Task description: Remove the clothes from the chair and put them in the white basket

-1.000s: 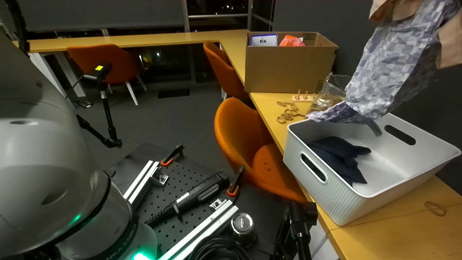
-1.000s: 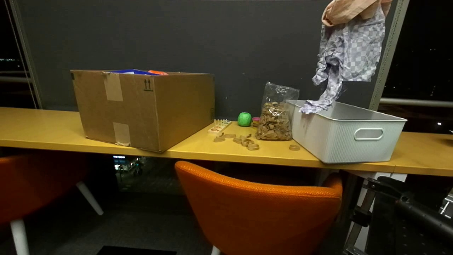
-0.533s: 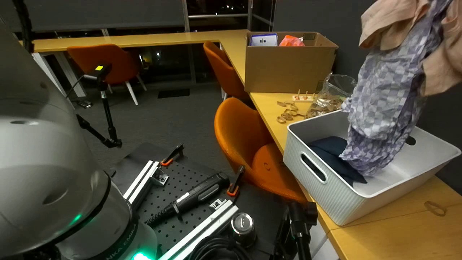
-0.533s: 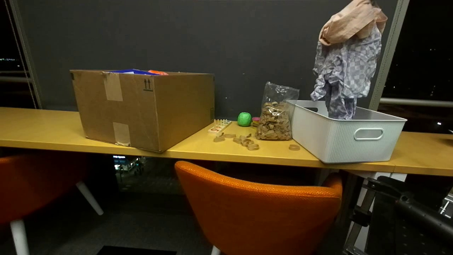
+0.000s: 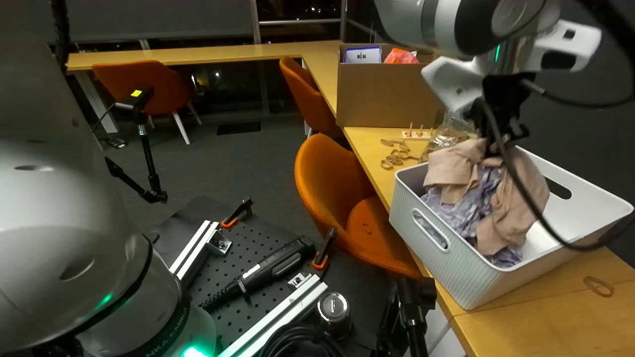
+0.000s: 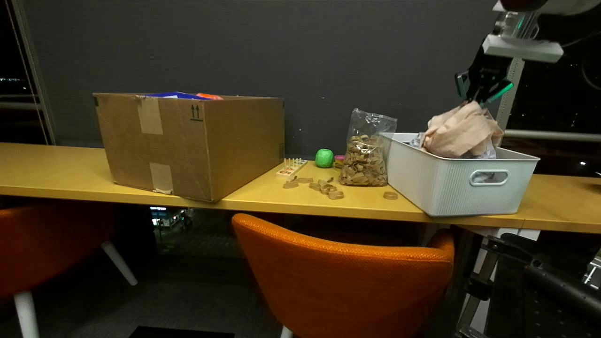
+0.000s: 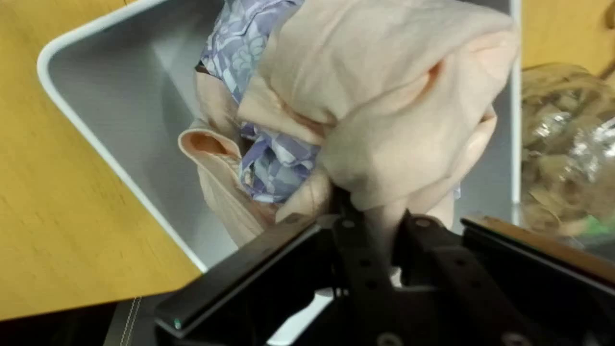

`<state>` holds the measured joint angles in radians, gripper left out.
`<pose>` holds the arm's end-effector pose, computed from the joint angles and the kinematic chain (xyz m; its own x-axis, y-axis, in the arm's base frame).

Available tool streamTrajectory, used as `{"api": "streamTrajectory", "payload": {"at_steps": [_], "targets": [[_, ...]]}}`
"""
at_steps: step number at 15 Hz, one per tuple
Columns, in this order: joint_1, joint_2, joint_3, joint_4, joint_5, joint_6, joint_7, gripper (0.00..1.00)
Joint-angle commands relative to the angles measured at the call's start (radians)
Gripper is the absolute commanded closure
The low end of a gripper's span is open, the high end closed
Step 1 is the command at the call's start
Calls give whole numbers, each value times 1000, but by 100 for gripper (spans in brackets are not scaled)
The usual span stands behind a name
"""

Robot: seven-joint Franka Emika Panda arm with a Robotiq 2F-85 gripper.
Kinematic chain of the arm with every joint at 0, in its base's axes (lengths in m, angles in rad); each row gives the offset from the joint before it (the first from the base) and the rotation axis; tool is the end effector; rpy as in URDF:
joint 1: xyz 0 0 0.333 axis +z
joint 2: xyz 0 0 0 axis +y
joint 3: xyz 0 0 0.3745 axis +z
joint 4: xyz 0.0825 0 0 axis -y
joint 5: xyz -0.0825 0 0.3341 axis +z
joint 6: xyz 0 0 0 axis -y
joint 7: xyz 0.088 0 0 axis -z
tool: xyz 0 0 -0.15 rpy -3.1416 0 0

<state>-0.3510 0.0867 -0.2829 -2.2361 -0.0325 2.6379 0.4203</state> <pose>0.4406 -0.3205 0.4175 0.4846 -0.8200 0.3045 -0.8440 -0.5298 -0.0835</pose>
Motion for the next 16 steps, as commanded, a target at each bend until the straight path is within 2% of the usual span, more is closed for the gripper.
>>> {"api": "streamTrajectory", "payload": {"at_steps": [1, 2, 3, 4, 6, 9, 12, 16], "targets": [[5, 77, -20, -52, 90, 116, -81, 96], [5, 90, -22, -54, 105, 126, -97, 96], [10, 93, -26, -55, 110, 129, -102, 59], [13, 84, -28, -54, 110, 127, -110, 57], [27, 30, -42, -56, 78, 98, -98, 45], [50, -103, -71, -56, -35, 31, -49, 24], [33, -246, -42, -51, -124, -44, -22, 1], [19, -473, 47, -90, -129, -251, -21, 0]]}}
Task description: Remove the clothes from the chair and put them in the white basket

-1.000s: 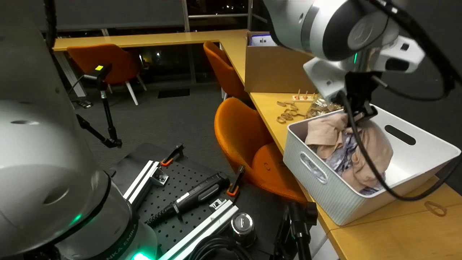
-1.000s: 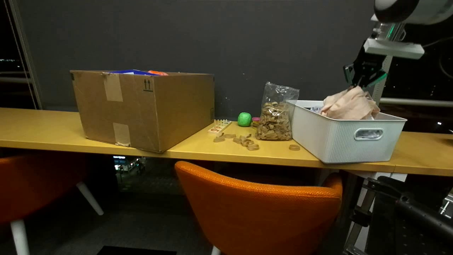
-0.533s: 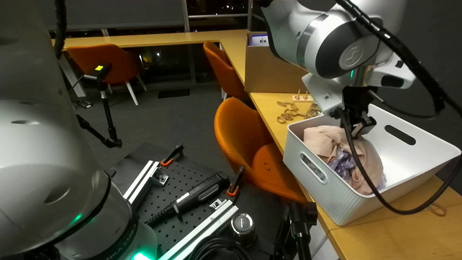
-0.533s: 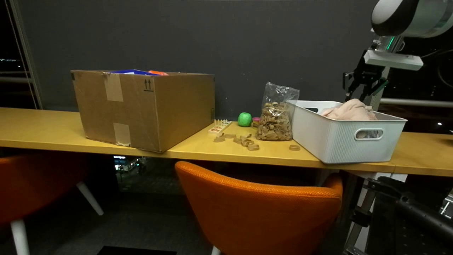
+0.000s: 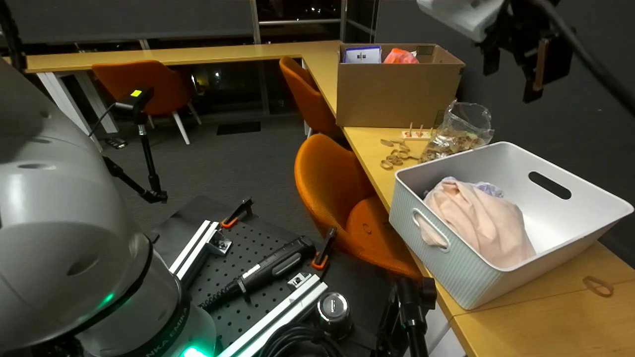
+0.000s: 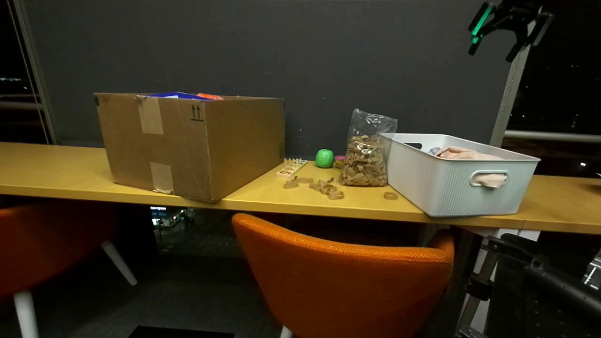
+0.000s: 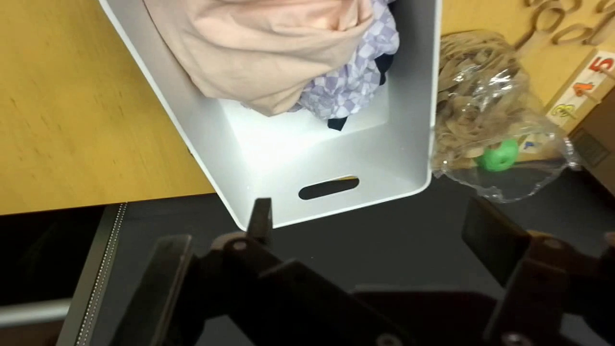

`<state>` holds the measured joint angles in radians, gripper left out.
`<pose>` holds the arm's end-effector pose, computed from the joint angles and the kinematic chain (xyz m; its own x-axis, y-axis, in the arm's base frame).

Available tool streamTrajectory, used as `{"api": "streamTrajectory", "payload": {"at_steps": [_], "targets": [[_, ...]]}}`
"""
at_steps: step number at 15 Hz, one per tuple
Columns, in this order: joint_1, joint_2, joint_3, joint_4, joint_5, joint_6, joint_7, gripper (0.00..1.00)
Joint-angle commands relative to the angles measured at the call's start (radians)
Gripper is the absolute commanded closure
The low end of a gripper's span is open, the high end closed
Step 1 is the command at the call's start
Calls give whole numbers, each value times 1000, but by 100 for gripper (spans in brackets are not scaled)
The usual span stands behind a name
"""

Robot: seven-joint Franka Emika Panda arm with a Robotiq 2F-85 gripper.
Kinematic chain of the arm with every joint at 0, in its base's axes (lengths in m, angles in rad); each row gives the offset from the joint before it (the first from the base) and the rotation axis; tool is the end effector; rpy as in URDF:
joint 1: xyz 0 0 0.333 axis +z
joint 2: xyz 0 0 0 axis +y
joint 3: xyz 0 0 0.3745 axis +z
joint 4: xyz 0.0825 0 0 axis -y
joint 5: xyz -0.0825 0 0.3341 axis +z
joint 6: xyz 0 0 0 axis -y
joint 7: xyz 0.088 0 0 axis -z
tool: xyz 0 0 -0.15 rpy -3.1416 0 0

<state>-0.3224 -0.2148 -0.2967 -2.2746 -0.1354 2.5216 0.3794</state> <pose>0.3860 -0.2891 0.5325 0.5323 -0.7311 0.4267 -0.7722 -0.6259 -0.1092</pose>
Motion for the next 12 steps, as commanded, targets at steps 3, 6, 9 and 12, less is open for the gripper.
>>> {"api": "streamTrajectory", "payload": {"at_steps": [3, 6, 9, 12], "targets": [[9, -262, 111, -81, 28, -225, -7, 0], [32, -293, 145, -156, 37, -143, -28, 0], [64, -266, 160, -219, 61, -14, -39, 0], [96, -219, 167, -266, 108, 93, -55, 0]]}}
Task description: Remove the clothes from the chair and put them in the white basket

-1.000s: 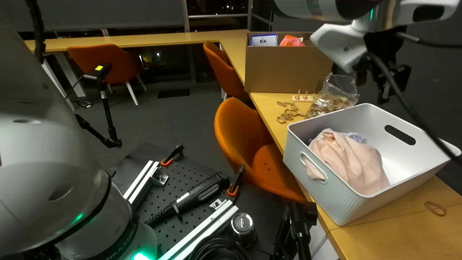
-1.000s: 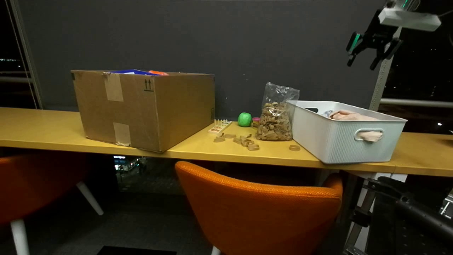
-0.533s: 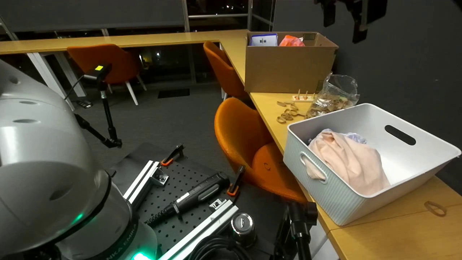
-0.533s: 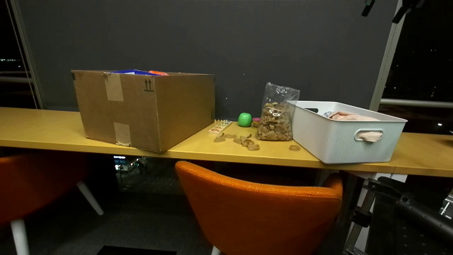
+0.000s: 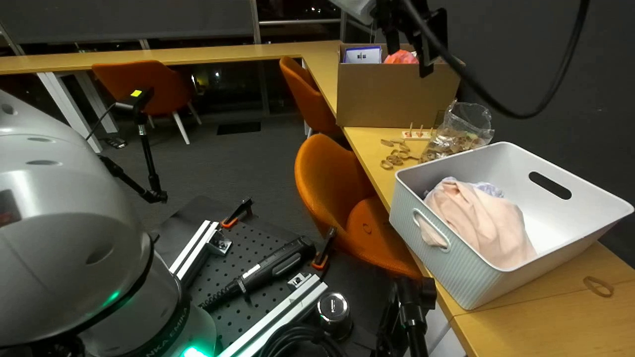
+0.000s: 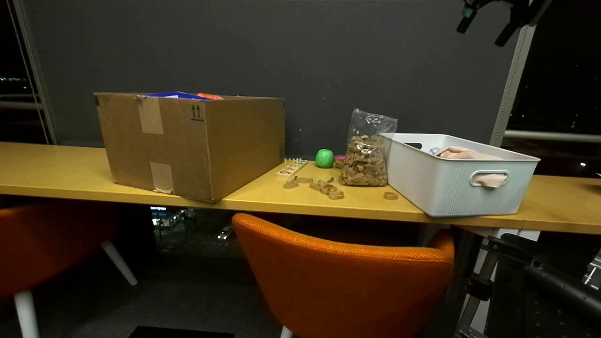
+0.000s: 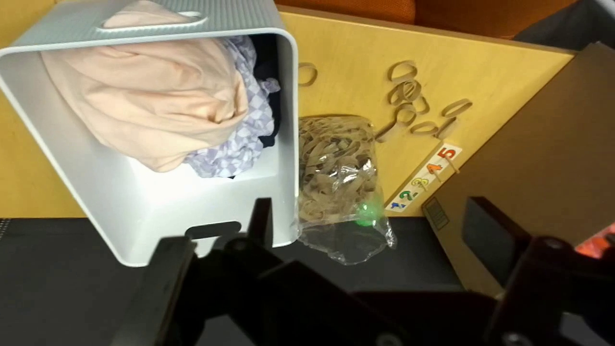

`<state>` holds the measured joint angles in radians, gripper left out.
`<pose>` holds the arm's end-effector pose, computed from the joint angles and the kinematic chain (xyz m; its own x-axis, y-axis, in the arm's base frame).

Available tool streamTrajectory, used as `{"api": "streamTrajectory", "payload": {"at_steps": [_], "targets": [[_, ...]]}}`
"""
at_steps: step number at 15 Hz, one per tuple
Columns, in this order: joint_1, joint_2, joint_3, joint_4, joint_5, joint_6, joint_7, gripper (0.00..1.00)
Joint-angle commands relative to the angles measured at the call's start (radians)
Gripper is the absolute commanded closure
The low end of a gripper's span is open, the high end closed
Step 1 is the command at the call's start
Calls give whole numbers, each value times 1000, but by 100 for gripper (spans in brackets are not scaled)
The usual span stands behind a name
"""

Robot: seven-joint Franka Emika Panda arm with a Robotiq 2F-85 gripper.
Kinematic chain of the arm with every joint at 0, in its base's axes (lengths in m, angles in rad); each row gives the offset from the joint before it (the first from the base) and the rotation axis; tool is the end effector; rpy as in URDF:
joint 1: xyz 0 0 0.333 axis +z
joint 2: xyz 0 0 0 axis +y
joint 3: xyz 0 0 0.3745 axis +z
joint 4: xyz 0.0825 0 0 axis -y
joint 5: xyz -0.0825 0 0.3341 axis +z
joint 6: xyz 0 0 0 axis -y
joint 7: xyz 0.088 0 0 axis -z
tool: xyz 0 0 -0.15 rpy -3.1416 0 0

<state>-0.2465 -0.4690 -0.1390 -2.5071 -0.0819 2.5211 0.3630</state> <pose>0.3568 -0.1535 0.5336 0.6687 -0.6027 0.4354 -0.6042 -0.7818 -0.1543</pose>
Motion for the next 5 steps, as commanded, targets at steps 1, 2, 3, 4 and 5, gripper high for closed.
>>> {"api": "streamTrajectory", "payload": {"at_steps": [1, 2, 3, 4, 5], "targets": [[29, 47, 11, -45, 69, 120, -47, 0], [39, 57, 11, -53, 84, 140, -58, 0], [46, 65, 10, -56, 98, 153, -68, 0], [51, 73, 10, -60, 108, 166, -76, 0], [51, 81, 13, -63, 113, 184, -78, 0]]}}
